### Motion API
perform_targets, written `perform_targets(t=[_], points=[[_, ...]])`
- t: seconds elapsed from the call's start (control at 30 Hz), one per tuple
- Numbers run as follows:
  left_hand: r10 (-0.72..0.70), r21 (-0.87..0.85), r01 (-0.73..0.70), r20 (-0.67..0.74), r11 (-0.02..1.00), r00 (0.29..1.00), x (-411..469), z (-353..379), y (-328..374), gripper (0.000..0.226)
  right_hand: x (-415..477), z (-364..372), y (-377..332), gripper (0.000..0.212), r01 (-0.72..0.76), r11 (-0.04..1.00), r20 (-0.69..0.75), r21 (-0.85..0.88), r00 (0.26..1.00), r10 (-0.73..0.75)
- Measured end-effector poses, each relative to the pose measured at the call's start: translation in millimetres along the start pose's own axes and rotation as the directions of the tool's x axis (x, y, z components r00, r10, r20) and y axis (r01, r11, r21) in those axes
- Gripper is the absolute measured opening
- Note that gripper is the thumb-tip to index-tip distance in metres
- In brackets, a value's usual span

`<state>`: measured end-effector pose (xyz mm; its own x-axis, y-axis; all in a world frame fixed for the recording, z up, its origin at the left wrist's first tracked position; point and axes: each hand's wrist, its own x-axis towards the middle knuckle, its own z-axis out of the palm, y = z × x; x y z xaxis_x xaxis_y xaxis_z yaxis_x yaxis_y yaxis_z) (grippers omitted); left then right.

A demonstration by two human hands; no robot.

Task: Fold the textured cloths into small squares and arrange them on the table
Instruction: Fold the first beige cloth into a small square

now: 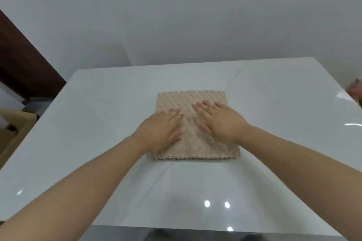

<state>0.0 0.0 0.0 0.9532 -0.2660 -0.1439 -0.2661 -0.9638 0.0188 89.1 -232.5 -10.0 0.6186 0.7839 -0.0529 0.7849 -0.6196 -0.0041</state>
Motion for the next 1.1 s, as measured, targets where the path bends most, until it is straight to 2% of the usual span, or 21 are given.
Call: perform_targets(t=[0.27,0.4,0.57,0.87,1.1], points=[[-0.017,0.000,0.018,-0.302,1.000,0.953,2,48,-2,0.054,-6,36,-1,0.063,-0.034,0.999,-0.123,0.005,0.992,0.034],[-0.039,-0.004,0.040,-0.358,0.999,0.933,-27,59,11,0.042,-34,38,-21,0.057,-0.081,0.997,-0.177,0.000,0.981,0.079],[-0.046,-0.039,0.034,-0.370,0.999,0.928,-68,60,28,0.032,-68,33,-45,0.046,-0.116,0.993,-0.139,-0.002,0.984,0.114],[-0.143,-0.044,0.136,-0.288,0.990,0.947,-89,62,36,0.037,-97,44,-55,0.031,-0.176,0.982,-0.086,-0.068,0.982,0.170],[-0.186,-0.046,0.180,-0.297,0.983,0.937,-82,73,28,0.019,-86,42,-54,0.008,-0.239,0.961,-0.090,-0.141,0.970,0.228]])
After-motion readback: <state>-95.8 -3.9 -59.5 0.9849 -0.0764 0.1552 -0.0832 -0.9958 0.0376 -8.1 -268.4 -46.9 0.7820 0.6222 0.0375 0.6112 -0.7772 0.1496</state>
